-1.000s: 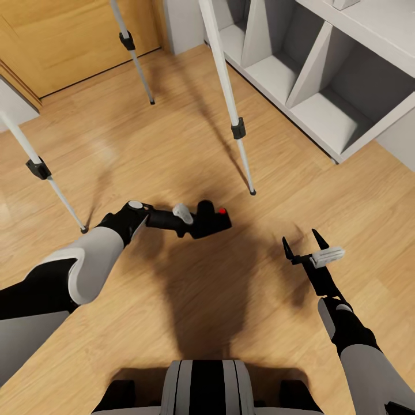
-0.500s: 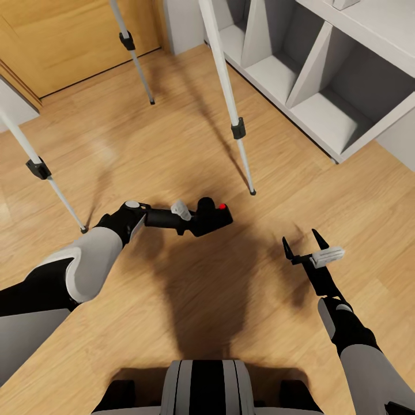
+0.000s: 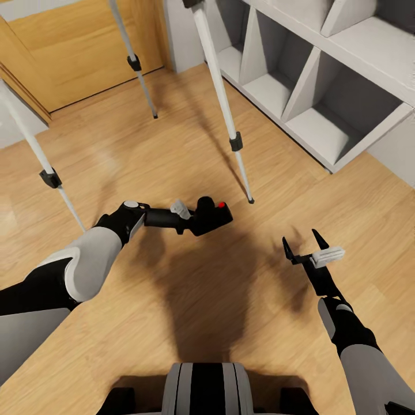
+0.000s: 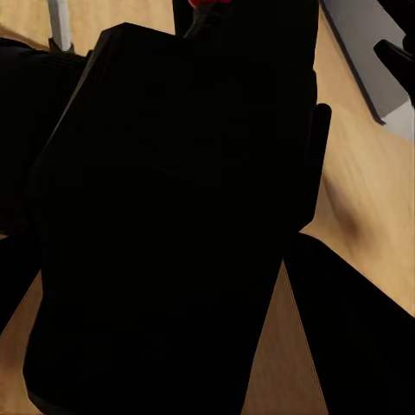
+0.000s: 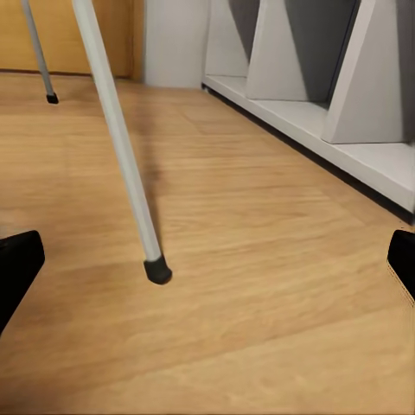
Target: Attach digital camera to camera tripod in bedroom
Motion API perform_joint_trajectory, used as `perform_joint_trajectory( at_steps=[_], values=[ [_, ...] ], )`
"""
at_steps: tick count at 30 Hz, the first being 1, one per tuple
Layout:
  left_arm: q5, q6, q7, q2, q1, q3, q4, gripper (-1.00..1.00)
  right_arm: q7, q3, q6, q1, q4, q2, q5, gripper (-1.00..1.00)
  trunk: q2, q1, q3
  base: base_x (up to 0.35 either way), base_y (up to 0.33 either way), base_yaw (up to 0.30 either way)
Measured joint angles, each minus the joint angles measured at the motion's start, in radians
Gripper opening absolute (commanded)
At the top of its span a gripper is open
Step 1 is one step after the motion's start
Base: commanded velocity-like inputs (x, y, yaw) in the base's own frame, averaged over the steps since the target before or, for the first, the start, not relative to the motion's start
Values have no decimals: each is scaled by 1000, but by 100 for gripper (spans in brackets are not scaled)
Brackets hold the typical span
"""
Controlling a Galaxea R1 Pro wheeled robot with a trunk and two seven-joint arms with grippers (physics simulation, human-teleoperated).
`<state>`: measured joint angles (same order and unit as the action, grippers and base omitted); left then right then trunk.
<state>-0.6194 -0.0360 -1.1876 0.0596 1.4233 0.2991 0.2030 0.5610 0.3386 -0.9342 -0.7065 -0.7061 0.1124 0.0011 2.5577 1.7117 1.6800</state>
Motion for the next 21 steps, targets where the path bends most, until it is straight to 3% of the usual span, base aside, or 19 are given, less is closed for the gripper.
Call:
perform_joint_trajectory(
  at_steps=[8,14,21],
  values=[
    [-1,56,-55,-7,0,73,0,-100,0,0,0,0,0,0,0,100,-2,-4,-31,0,0,0],
    [-1,107,-159,-19,0,188,2,-100,0,0,1,0,0,0,0,100,-3,-6,-54,0,0,0],
    [-1,120,-190,-21,0,233,2,-100,0,0,0,0,0,0,0,100,-5,-9,-81,0,0,0]
  ],
)
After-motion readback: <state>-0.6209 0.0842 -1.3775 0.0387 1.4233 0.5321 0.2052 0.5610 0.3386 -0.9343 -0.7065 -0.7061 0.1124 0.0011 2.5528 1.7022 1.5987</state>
